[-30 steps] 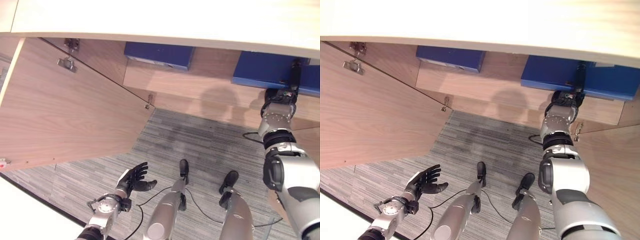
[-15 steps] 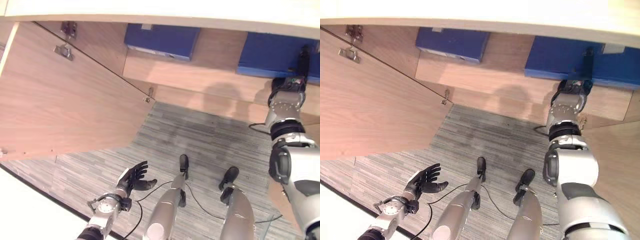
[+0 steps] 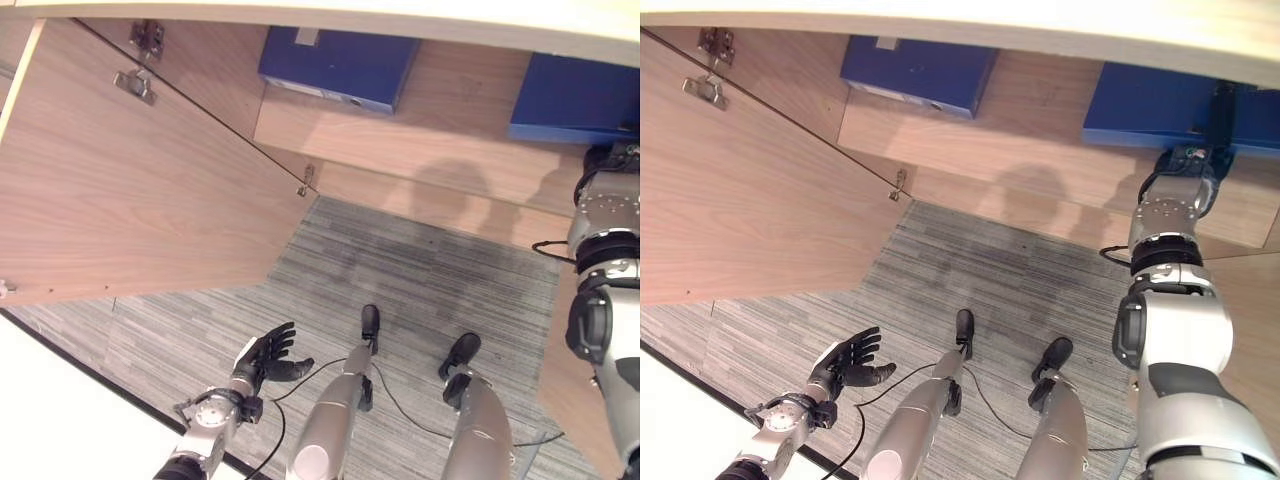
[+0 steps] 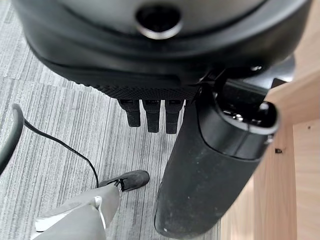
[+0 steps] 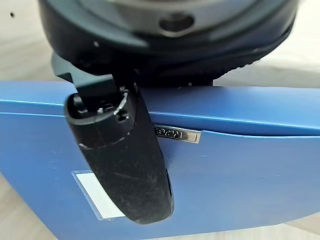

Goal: Put the empty folder in the office cabinet

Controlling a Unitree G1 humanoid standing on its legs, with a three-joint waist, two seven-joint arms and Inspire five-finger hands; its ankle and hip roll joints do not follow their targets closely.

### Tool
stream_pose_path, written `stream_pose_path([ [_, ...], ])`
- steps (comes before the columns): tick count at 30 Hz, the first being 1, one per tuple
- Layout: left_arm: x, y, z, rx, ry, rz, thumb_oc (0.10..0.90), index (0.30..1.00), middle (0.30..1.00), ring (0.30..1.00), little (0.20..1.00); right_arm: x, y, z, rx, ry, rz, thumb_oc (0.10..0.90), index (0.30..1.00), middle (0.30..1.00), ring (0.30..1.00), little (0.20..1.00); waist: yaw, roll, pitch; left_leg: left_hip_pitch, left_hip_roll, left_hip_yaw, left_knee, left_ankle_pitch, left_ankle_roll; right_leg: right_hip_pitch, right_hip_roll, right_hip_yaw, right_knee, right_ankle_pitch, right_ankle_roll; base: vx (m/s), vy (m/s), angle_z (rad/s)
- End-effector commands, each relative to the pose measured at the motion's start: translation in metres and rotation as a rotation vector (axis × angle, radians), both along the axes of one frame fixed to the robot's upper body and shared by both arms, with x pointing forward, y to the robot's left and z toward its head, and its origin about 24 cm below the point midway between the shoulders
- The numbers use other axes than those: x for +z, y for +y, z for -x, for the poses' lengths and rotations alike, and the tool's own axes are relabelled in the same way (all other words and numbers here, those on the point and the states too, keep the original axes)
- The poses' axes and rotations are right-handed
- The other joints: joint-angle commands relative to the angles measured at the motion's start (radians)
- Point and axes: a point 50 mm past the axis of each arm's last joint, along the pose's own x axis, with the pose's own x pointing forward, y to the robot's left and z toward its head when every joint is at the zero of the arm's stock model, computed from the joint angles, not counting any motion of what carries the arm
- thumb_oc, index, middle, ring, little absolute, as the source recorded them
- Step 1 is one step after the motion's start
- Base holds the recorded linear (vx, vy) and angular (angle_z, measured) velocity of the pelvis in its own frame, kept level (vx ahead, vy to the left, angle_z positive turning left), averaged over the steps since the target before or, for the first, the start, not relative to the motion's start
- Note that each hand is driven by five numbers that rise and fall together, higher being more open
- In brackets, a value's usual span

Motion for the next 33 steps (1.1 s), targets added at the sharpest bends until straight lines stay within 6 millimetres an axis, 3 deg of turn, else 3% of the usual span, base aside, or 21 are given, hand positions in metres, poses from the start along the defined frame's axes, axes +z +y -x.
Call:
stream_pose_path([
  [1, 0.005, 0.034, 0.007, 0.049, -0.009, -0.084, 0.8, 0.9, 0.9, 0.9, 0.9, 0.065, -0.011, 0.014, -0.072, -0.11, 0.202, 0.428, 0.342, 0.342, 0.342, 0.342, 0.03, -0.016, -0.057, 0.136, 0.094, 0.055, 0.007, -0.16, -0.135, 0.106, 0.013, 0.043, -0.093, -0.091, 0.122, 0.0, 0.0, 0.0],
  [2, 0.004, 0.034, 0.009, 0.05, 0.0, -0.088, 0.8, 0.9, 0.9, 0.9, 0.9, 0.063, -0.011, 0.013, -0.065, -0.103, 0.199, 0.593, 0.589, 0.589, 0.589, 0.589, 0.03, -0.017, -0.06, 0.145, 0.094, 0.055, 0.006, -0.162, -0.133, 0.111, 0.014, 0.044, -0.093, -0.092, 0.121, 0.0, 0.0, 0.0],
  [3, 0.003, 0.034, 0.01, 0.05, 0.001, -0.089, 0.8, 0.9, 0.9, 0.9, 0.9, 0.063, -0.011, 0.013, -0.064, -0.103, 0.199, 0.8, 0.9, 0.9, 0.9, 0.9, 0.029, -0.017, -0.06, 0.146, 0.094, 0.056, 0.006, -0.162, -0.133, 0.114, 0.014, 0.044, -0.094, -0.092, 0.121, 0.0, 0.0, 0.0],
  [7, -0.001, 0.033, 0.013, 0.056, 0.021, -0.093, 0.8, 0.9, 0.9, 0.9, 0.9, 0.055, -0.009, 0.01, -0.057, -0.074, 0.169, 0.8, 0.9, 0.9, 0.9, 0.9, 0.025, -0.022, -0.061, 0.168, 0.096, 0.056, 0.005, -0.166, -0.133, 0.136, 0.017, 0.043, -0.098, -0.093, 0.12, 0.0, 0.0, 0.0],
  [13, -0.003, 0.036, 0.016, 0.036, 0.044, -0.145, 0.8, 0.9, 0.9, 0.9, 0.9, 0.039, -0.021, 0.012, -0.114, 0.157, 0.108, 0.8, 0.9, 0.9, 0.9, 0.9, 0.023, -0.041, -0.073, 0.198, 0.098, 0.049, 0.004, -0.173, -0.136, 0.196, 0.032, 0.027, -0.125, -0.092, 0.117, 0.02, -0.029, 0.05],
  [14, -0.003, 0.037, 0.014, 0.022, 0.048, -0.171, 0.8, 0.9, 0.9, 0.9, 0.9, 0.031, -0.017, 0.009, -0.093, 0.218, 0.053, 0.8, 0.9, 0.9, 0.9, 0.9, 0.023, -0.052, -0.08, 0.207, 0.096, 0.044, 0.004, -0.176, -0.136, 0.216, 0.037, 0.024, -0.139, -0.09, 0.115, 0.02, -0.038, 0.15],
  [18, -0.004, 0.039, 0.018, 0.005, 0.057, -0.196, 0.8, 0.9, 0.9, 0.9, 0.9, 0.033, -0.007, 0.004, -0.056, 0.3, 0.062, 0.8, 0.9, 0.9, 0.9, 0.9, 0.023, -0.073, -0.091, 0.22, 0.095, 0.047, 0.007, -0.163, -0.132, 0.27, 0.053, -0.002, -0.2, -0.045, 0.109, -0.03, -0.032, 0.09],
  [22, -0.009, 0.038, 0.026, -0.005, 0.09, -0.192, 0.8, 0.9, 0.9, 0.9, 0.9, 0.025, -0.016, 0.009, -0.066, 0.399, 0.078, 0.8, 0.9, 0.9, 0.9, 0.9, 0.031, -0.093, -0.116, 0.241, 0.092, 0.04, 0.004, -0.163, -0.135, 0.335, 0.069, -0.026, -0.255, -0.028, 0.109, 0.02, -0.041, 0.05],
  [27, -0.012, 0.036, 0.032, -0.017, 0.108, -0.186, 0.8, 0.9, 0.9, 0.9, 0.9, 0.005, -0.022, 0.012, -0.08, 0.465, 0.053, 0.8, 0.9, 0.9, 0.9, 0.9, 0.032, -0.106, -0.133, 0.273, 0.086, 0.02, 0.0, -0.179, -0.139, 0.401, 0.086, -0.032, -0.289, -0.042, 0.11, 0.03, -0.03, 0.11],
  [33, -0.014, 0.035, 0.033, -0.003, 0.112, -0.174, 0.8, 0.9, 0.9, 0.9, 0.9, -0.009, -0.015, 0.008, -0.068, 0.464, 0.009, 0.8, 0.9, 0.9, 0.9, 0.9, 0.04, -0.113, -0.137, 0.279, 0.084, 0.022, 0.003, -0.168, -0.126, 0.414, 0.082, -0.058, -0.285, -0.022, 0.104, -0.03, 0.009, 0.09],
])
